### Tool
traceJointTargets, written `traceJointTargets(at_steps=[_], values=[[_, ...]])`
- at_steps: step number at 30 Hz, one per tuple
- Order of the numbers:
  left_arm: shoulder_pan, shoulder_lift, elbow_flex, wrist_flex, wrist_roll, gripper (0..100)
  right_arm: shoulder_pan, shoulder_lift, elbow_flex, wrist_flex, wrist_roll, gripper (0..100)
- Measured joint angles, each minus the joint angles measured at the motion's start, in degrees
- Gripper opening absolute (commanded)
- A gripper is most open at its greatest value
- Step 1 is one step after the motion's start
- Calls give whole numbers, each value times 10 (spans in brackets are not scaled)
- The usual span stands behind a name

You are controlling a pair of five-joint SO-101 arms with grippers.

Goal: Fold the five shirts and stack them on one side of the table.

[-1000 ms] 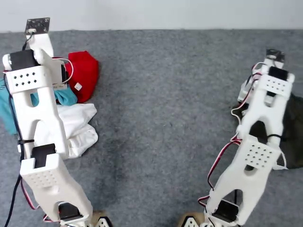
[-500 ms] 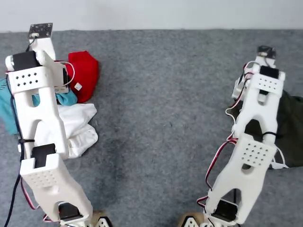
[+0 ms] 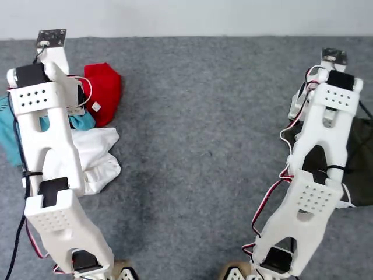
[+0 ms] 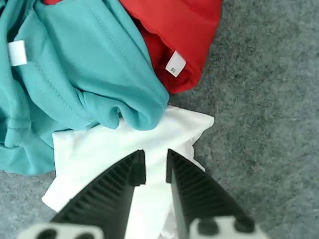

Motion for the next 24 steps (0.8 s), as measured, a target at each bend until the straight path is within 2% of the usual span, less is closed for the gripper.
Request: traceJointTargets(at_steps=[15, 24], values=[[0, 0, 0, 0, -3, 86, -30, 110, 0, -80, -1, 245], [0, 0, 0, 0, -3, 86, -43, 107, 0, -63, -1, 245]])
